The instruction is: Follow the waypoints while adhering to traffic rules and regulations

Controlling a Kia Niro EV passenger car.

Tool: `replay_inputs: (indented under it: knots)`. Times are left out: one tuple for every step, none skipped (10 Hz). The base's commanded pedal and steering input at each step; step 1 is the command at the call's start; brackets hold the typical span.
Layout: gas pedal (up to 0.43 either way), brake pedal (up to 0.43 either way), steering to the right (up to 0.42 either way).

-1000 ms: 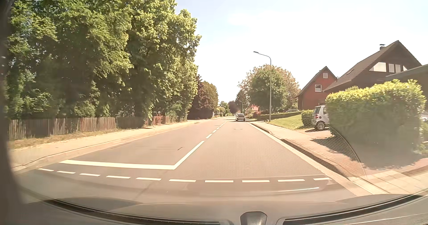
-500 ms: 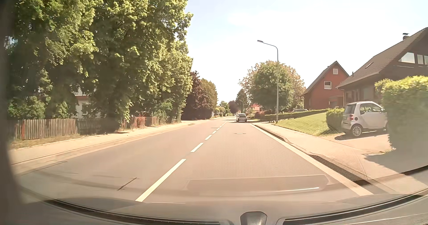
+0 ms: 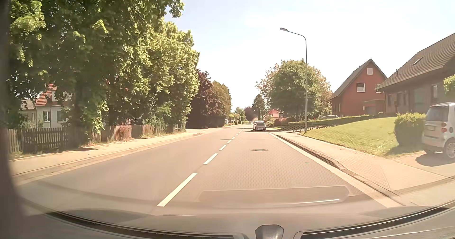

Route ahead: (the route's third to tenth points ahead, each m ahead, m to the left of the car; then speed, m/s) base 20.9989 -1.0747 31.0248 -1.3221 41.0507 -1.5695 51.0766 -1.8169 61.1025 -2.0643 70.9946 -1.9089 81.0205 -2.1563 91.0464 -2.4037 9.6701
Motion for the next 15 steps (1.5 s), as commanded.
replay_inputs:
  knots:
    - [0.0,0.006,-0.001]
    - [0.0,0.012,-0.001]
    - [0.02,0.0,-0.001]
    - [0.067,0.006,-0.001]
    - [0.079,0.006,-0.001]
    - [0.15,0.006,-0.001]
    - [0.169,0.006,-0.001]
    - [0.169,0.006,-0.001]
    - [0.169,0.006,-0.001]
    - [0.169,0.006,-0.002]
    - [0.169,0.006,-0.002]
    - [0.169,0.006,-0.002]
    - [0.169,0.006,-0.002]
    - [0.169,0.0,-0.002]
    - [0.157,0.006,-0.003]
